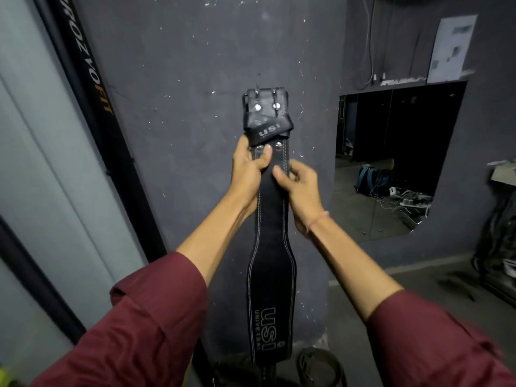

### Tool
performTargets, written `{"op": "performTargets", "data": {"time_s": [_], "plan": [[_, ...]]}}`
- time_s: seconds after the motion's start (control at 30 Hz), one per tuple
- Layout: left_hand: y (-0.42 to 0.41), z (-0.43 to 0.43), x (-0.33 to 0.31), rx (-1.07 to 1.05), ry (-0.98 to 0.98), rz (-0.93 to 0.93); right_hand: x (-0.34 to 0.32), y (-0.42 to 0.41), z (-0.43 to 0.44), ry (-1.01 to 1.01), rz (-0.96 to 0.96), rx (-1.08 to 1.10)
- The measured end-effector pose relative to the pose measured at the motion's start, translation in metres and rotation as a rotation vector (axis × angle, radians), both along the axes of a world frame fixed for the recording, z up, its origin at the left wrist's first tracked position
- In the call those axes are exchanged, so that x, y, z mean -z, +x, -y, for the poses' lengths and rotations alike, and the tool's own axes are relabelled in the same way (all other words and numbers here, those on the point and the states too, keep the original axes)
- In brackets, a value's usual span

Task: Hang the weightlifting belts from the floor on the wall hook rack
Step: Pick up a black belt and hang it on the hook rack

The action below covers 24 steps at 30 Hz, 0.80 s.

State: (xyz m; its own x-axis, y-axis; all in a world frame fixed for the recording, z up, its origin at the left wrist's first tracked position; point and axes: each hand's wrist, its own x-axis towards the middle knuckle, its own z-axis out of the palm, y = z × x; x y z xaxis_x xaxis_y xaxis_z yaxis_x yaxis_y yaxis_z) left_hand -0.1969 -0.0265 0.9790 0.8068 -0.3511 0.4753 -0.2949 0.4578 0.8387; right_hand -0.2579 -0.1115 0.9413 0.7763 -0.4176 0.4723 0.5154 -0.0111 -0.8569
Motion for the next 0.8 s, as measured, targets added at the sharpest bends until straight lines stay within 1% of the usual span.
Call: {"op": "performTargets", "data": {"time_s": [0.03,0.07,0.1,0.13,0.23,0.27,0.3,0.33,0.4,0.5,0.53,0.6,0.63,0.7,0.8], "plan": [[-0.002,0.000,0.001,0.010,0.002,0.011,-0.014,0.004,-0.001,0.021,0.057,-0.014],[-0.001,0.001,0.000,0.008,-0.008,0.025,-0.014,0.005,-0.003,0.020,0.083,-0.037],[0.000,-0.001,-0.002,-0.009,-0.023,0.035,-0.002,0.004,-0.004,0.003,0.075,-0.050],[0.005,-0.002,-0.002,-0.031,-0.043,0.032,0.022,0.000,-0.006,-0.018,0.035,-0.067],[0.017,-0.012,-0.005,-0.089,-0.060,-0.009,0.111,-0.023,-0.013,-0.023,-0.192,-0.110],[0.020,-0.013,-0.003,-0.090,-0.059,-0.023,0.126,-0.028,-0.015,-0.027,-0.243,-0.105],[0.019,-0.014,-0.002,-0.096,-0.042,-0.024,0.128,-0.026,-0.015,-0.033,-0.259,-0.084],[0.018,-0.013,0.001,-0.097,-0.021,-0.023,0.117,-0.023,-0.015,-0.042,-0.241,-0.071],[0.013,-0.010,0.004,-0.081,0.029,0.002,0.070,-0.015,-0.018,-0.074,-0.104,-0.037],[0.005,-0.006,-0.002,-0.055,0.101,0.049,-0.001,0.005,-0.013,-0.005,0.089,-0.016],[0.006,-0.004,-0.004,-0.067,0.121,0.065,-0.013,0.010,-0.011,0.008,0.116,0.012],[0.007,-0.006,-0.004,-0.117,0.241,0.157,-0.023,0.017,-0.007,0.036,0.146,0.058],[0.006,-0.008,0.005,-0.139,0.310,0.198,-0.025,0.021,-0.007,0.055,0.156,0.078],[-0.002,-0.010,0.043,-0.163,0.386,0.256,-0.034,0.026,-0.006,0.095,0.180,0.131],[-0.022,-0.021,0.117,-0.179,0.413,0.226,-0.051,0.028,0.003,0.124,0.204,0.199]]}}
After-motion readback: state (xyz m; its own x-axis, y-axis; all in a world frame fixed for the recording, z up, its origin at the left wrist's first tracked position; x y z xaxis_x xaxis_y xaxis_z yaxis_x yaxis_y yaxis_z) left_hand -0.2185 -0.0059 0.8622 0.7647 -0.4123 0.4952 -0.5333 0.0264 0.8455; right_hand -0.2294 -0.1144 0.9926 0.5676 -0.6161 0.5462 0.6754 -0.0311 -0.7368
